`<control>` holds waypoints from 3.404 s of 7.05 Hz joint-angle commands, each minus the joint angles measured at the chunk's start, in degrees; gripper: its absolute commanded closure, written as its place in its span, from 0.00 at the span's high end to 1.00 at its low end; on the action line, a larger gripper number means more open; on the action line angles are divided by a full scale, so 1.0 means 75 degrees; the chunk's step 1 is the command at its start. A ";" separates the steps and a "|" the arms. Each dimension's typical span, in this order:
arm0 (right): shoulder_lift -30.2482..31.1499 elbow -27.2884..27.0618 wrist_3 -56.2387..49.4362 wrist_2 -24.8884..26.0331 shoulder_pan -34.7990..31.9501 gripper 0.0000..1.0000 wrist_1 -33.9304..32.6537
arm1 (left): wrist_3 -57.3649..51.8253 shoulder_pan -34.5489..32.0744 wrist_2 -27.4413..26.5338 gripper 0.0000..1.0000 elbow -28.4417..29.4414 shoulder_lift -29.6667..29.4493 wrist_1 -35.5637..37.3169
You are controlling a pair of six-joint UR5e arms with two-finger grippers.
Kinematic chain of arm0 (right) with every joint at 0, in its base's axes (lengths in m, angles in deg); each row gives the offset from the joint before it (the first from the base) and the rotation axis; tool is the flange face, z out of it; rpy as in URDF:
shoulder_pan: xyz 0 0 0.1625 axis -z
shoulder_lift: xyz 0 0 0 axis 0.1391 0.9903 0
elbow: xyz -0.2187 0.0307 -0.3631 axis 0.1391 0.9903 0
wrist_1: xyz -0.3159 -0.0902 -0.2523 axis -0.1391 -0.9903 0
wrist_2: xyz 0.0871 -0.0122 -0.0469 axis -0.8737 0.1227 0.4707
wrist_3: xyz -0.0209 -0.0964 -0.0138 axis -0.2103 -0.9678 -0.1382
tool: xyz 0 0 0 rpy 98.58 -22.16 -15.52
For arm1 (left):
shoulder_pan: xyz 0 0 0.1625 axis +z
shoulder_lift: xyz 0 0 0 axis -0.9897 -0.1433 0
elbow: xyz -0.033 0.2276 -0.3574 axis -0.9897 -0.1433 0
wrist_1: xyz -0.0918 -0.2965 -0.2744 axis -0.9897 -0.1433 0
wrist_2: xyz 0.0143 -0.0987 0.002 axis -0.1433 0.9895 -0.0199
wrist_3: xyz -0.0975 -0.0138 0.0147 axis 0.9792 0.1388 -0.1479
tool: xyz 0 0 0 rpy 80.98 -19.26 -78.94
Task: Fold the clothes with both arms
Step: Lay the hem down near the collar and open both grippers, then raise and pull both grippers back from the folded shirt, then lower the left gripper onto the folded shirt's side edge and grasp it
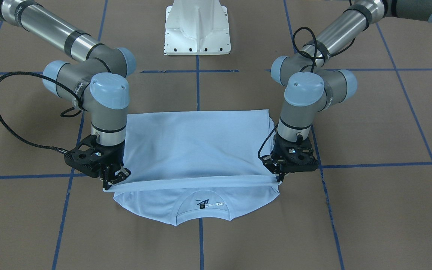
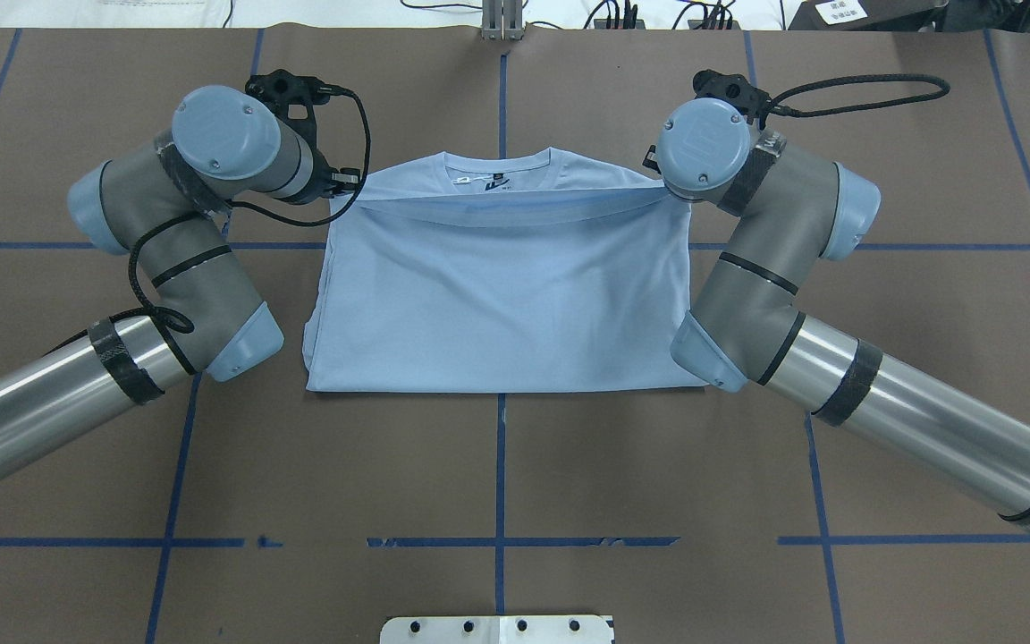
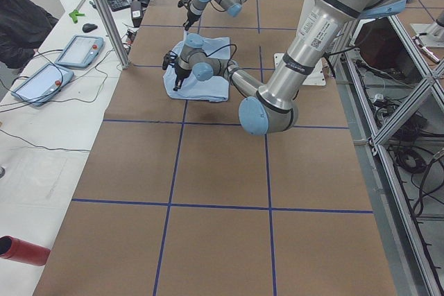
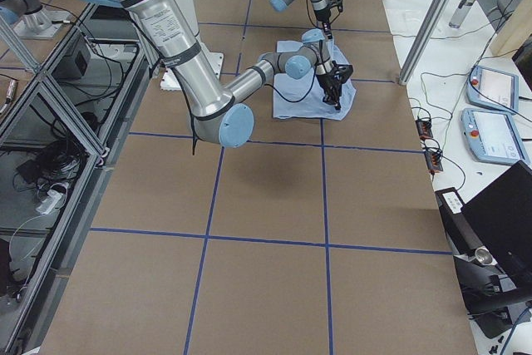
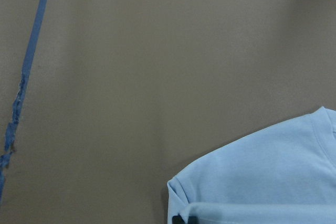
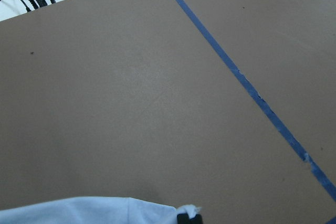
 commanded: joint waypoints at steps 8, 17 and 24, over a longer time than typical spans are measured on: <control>0.0278 -0.0402 -0.3191 -0.1977 -0.0931 1.00 0.0358 | -0.0592 0.0074 0.0117 1.00 -0.1451 0.0991 -0.0539; 0.0878 -0.0968 -0.3797 -0.2486 -0.1192 1.00 0.0580 | 0.1506 0.2195 -0.0434 0.53 -0.3380 0.3246 -0.0704; 0.0972 -0.0979 -0.3809 -0.2451 -0.1192 1.00 0.0592 | 0.1530 0.2441 -0.0480 0.34 -0.3368 0.3199 -0.0692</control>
